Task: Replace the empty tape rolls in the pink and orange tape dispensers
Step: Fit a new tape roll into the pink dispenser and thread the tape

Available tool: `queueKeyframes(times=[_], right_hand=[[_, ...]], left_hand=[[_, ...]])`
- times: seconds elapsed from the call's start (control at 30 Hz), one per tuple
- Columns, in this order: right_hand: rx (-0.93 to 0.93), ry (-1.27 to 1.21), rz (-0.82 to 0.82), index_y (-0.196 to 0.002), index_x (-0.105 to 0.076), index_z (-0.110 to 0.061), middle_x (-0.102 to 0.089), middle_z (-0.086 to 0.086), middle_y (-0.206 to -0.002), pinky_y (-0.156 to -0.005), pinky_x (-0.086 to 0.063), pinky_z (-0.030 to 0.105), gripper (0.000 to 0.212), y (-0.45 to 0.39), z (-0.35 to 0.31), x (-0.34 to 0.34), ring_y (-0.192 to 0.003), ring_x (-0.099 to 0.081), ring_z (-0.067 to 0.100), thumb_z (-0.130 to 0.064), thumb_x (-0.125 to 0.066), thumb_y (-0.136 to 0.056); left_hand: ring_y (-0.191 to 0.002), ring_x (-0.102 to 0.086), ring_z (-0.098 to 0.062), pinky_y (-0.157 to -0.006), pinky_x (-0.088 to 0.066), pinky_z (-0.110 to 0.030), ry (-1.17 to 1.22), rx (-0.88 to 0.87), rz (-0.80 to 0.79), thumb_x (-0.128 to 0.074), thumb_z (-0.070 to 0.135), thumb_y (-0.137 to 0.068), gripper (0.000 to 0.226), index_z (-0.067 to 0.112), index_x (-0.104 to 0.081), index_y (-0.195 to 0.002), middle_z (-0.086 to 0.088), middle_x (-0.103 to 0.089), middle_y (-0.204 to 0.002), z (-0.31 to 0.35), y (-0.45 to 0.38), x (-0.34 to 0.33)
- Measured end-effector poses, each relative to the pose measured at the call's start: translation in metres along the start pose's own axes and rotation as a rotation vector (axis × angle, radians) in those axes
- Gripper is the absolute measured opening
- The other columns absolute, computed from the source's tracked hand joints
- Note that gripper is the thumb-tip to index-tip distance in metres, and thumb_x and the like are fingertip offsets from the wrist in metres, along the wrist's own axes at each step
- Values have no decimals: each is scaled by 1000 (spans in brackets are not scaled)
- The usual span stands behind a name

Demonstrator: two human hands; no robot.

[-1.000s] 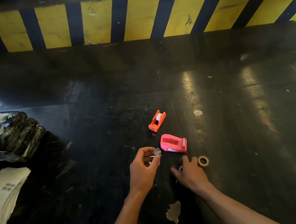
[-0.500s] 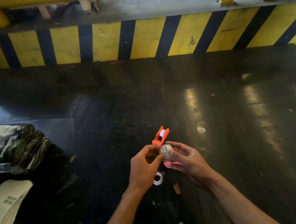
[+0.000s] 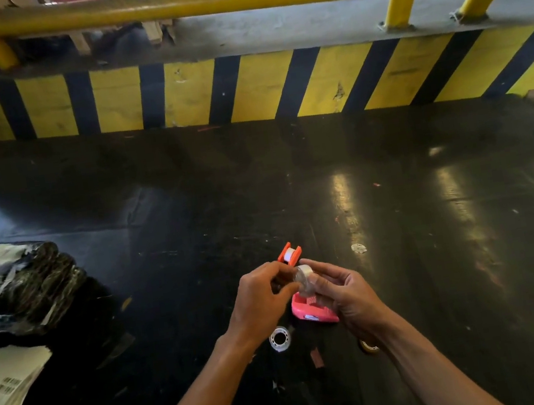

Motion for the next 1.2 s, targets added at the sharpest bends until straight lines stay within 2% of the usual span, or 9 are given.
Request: queueKeyframes(times=[0.2, 0.3, 0.37, 0.43, 0.53, 0.63, 0.87, 1.1, 1.2], right_hand=[[-60, 22, -55, -118, -64, -4, -73, 20, -113, -78, -59, 34, 38, 0, -10, 7, -100, -70, 32, -19, -75, -84], [-76, 39, -107, -109, -71, -5, -72, 24, -109, -89, -52, 45, 48, -1, -14, 9, -99, -66, 34, -33, -85, -73], [-55, 47, -116, -106, -74, -5, -71, 27, -113, -99, -44, 57, 42, -2, -15, 10, -103, -64, 39, -32, -85, -75], [-22, 85, -84, -107, -73, -3, -72, 26, -112, -100, -47, 56, 36, -2, -17, 9, -106, -66, 40, -27, -78, -80], [66, 240, -48, -108, -73, -9, -77, 14, -107, -90, -57, 43, 37, -3, -24, 4, -105, -71, 34, -27, -77, -76], [148, 328, -13, -108, -75, -12, -77, 10, -105, -91, -58, 46, 42, -6, -29, 3, -102, -72, 30, -33, -85, -74], [207, 371, 40, -111, -74, -12, -77, 9, -104, -91, -58, 51, 40, -14, -24, 12, -98, -73, 27, -32, -81, -77], [302, 596, 131, -95, -70, -20, -73, 1, -94, -78, -60, 35, 17, -25, -4, 38, -89, -70, 16, -13, -78, -83], [274, 807, 189, -89, -67, -21, -71, -4, -88, -73, -57, 27, 13, -37, 15, 51, -82, -68, 8, -11, -74, -86]], left_hand=[[-101, -70, -7, -90, -60, -30, 189, 195, -153, -82, 20, -84, 34, 23, -65, -114, 6, -70, -111, -8, -8, 4], [-104, -72, -10, -95, -59, -35, 355, 300, -252, -77, 14, -87, 24, 19, -66, -107, 0, -74, -112, -9, -12, 8], [-103, -74, -14, -94, -59, -37, 406, 335, -267, -76, 10, -87, 21, 15, -65, -105, -4, -75, -111, -8, -15, 9], [-102, -74, -17, -94, -59, -38, 419, 347, -245, -77, 9, -86, 20, 15, -65, -101, -7, -76, -108, -8, -17, 8], [-100, -74, -18, -90, -60, -35, 420, 332, -198, -78, 8, -85, 20, 14, -66, -99, -7, -75, -105, -7, -21, 6], [-96, -75, -15, -83, -61, -27, 416, 303, -170, -78, 7, -84, 20, 13, -66, -99, -6, -75, -102, -5, -26, 5], [-94, -75, -13, -85, -62, -32, 352, 274, -108, -82, 12, -82, 22, 14, -68, -99, -4, -76, -100, -8, -34, -8], [-101, -73, -8, -92, -59, -29, 264, 301, -212, -76, 11, -88, 22, 17, -66, -107, 1, -74, -107, -33, -34, -31], [-119, -66, -13, -102, -56, -35, 100, 336, -338, -74, 12, -90, 38, 20, -61, -125, -1, -67, -128, -56, -28, -45]])
Point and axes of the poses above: each hand's wrist, its own y-axis away from the middle knuckle, its own x-axis out of the back of the hand, z = x × y, the point moved 3 cm from there along -y, towards the middle knuckle
